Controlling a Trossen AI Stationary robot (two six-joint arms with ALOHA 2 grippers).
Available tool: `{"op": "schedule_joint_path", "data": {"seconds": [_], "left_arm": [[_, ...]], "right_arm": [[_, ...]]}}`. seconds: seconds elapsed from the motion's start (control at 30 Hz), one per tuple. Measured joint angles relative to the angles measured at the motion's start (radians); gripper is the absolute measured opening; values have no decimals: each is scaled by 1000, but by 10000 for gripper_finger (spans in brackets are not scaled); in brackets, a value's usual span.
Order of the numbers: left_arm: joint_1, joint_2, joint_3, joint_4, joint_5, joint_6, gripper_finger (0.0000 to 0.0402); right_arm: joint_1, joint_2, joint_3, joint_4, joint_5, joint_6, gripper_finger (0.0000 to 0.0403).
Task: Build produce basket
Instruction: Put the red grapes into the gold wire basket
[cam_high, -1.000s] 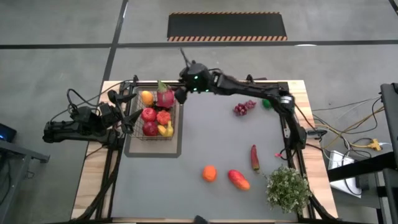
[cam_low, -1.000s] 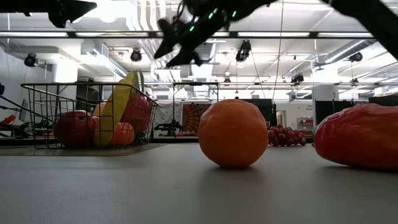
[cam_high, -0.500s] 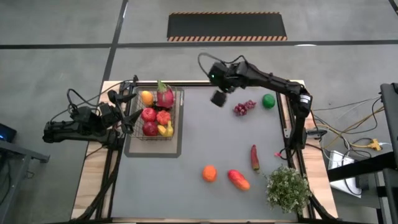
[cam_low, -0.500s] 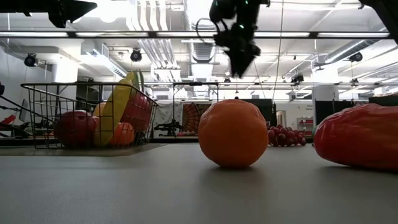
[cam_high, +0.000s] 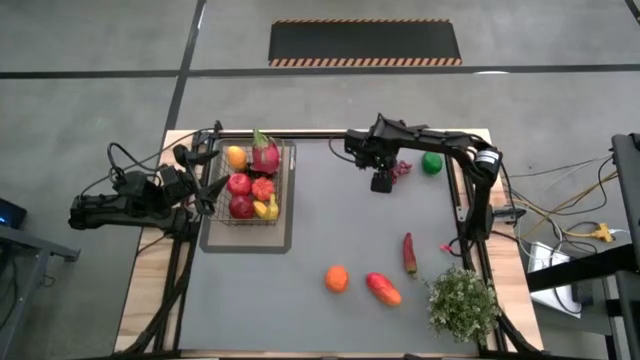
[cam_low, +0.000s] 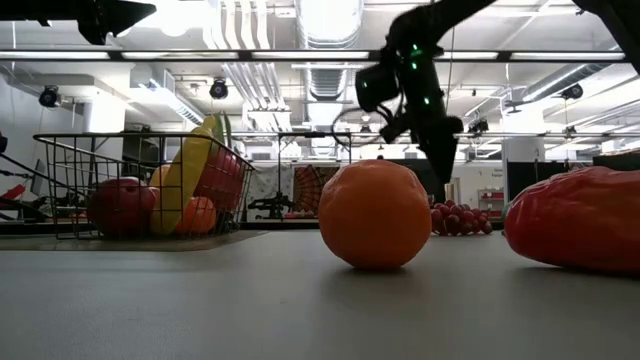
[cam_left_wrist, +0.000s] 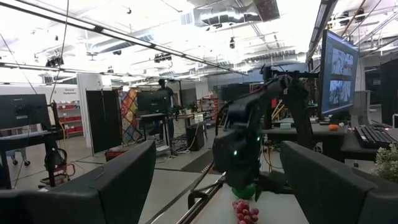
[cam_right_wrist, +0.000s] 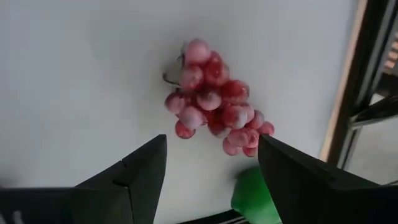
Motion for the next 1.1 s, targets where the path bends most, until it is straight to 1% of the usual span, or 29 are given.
{"op": "schedule_joint_path", "data": {"seconds": [0.17,0.3,0.53,0.67,0.73,0.8,1.03,1.1], "left_arm": [[0,0,0,0,0,0,325],[0,0,0,0,0,0,325],[0,0,0,0,0,0,325],[0,-1,0,0,0,0,325],[0,-1,0,0,0,0,325],[0,-1,0,0,0,0,325],[0,-1,0,0,0,0,325],[0,-1,0,0,0,0,325]], "right_arm": [[-29,0,-102,131,5,24,245],[-51,0,-154,198,21,24,246],[-77,0,-217,284,23,41,233],[-80,0,-255,322,25,53,216],[-80,0,-263,325,25,63,197],[-79,0,-266,326,25,72,170],[-78,0,-266,329,26,65,36],[-77,-4,-266,328,24,57,20]]}}
